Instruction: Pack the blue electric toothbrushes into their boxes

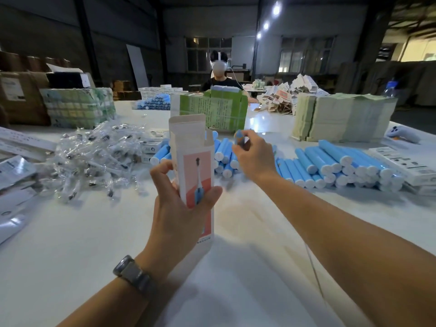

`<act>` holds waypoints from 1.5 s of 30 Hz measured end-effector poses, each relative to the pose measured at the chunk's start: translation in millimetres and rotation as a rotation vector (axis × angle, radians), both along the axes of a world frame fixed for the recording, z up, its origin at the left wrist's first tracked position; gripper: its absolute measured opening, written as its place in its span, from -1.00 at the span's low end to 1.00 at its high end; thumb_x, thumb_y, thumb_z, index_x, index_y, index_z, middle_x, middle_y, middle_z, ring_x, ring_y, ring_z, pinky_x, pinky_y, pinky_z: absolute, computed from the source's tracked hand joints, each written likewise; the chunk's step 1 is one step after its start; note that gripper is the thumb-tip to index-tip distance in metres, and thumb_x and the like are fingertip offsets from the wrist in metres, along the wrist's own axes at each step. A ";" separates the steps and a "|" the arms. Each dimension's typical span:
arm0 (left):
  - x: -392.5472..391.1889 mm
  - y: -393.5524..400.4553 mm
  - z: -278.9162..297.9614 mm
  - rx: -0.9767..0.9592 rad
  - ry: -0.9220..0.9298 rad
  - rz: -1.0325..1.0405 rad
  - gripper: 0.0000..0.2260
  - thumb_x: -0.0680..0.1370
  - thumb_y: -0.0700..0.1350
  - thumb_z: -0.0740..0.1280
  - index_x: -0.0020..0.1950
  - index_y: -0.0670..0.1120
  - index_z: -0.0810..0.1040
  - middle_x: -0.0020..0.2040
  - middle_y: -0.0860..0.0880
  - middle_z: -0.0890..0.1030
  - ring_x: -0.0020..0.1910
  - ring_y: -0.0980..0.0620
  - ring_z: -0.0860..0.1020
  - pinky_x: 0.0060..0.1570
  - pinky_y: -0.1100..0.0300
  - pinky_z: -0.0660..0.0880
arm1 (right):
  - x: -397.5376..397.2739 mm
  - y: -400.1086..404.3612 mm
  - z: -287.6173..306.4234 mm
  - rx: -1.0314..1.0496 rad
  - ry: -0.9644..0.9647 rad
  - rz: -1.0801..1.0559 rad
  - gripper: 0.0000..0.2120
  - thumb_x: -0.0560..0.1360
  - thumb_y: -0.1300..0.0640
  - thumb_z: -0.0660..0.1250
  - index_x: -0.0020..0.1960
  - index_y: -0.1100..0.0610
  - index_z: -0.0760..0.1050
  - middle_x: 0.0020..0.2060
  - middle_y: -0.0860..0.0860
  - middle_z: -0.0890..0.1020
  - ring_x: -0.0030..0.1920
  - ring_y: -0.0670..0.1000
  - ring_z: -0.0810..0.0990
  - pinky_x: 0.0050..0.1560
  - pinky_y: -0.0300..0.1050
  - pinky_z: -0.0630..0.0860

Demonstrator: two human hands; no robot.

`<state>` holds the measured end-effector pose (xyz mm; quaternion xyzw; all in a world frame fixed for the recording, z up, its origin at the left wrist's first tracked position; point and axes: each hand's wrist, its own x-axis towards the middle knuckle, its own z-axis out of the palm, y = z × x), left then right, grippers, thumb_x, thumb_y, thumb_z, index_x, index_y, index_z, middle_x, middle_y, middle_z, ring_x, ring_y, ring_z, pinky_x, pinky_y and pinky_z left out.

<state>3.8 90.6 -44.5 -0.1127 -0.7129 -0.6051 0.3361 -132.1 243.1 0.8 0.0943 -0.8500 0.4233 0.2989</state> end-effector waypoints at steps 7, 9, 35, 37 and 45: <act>3.3 -5.3 -2.4 0.019 -0.016 -0.135 -0.60 0.40 0.14 0.43 0.09 0.27 0.27 0.06 0.02 0.66 -0.07 -0.22 0.68 -0.07 -0.31 0.62 | 111.9 15.0 76.1 -0.564 0.202 0.505 -0.85 0.55 0.06 0.33 -0.17 0.08 0.51 -0.33 -0.03 0.54 -0.36 -0.09 0.47 -0.44 -0.29 0.39; 4.7 -3.6 -0.5 0.014 -0.010 -0.130 -0.60 0.39 0.14 0.44 0.08 0.26 0.28 0.02 0.06 0.65 -0.07 -0.25 0.67 -0.09 -0.32 0.61 | 136.7 16.8 84.7 -0.565 0.219 0.625 -0.89 0.53 0.07 0.32 -0.11 0.11 0.52 -0.28 0.07 0.54 -0.30 0.07 0.47 -0.44 -0.21 0.40; 17.0 3.7 4.8 -0.178 0.096 -0.122 -0.74 0.48 0.25 0.27 0.05 0.41 0.21 -0.03 0.24 0.59 -0.15 -0.03 0.66 -0.22 -0.12 0.65 | 138.0 1.5 53.2 0.072 0.411 0.483 -0.64 0.51 0.11 0.42 0.26 0.04 0.42 0.02 -0.22 0.49 -0.03 -0.17 0.49 -0.16 -0.37 0.43; 16.0 3.2 4.0 -0.181 0.096 -0.122 -0.73 0.49 0.24 0.27 0.07 0.41 0.21 -0.03 0.22 0.58 -0.14 -0.04 0.66 -0.21 -0.13 0.65 | 136.6 -2.3 49.3 -0.033 0.339 0.553 -0.57 0.52 0.09 0.37 0.33 -0.08 0.33 0.10 -0.25 0.47 -0.02 -0.21 0.50 -0.17 -0.31 0.53; 15.4 0.8 3.4 -0.166 0.126 -0.155 -0.74 0.50 0.21 0.30 0.06 0.39 0.23 -0.02 0.14 0.58 -0.12 -0.10 0.65 -0.21 -0.17 0.63 | 136.9 -5.4 46.9 -0.157 0.163 0.724 -0.51 0.54 0.15 0.30 0.37 -0.14 0.20 0.15 -0.16 0.54 0.10 -0.08 0.58 -0.03 -0.13 0.64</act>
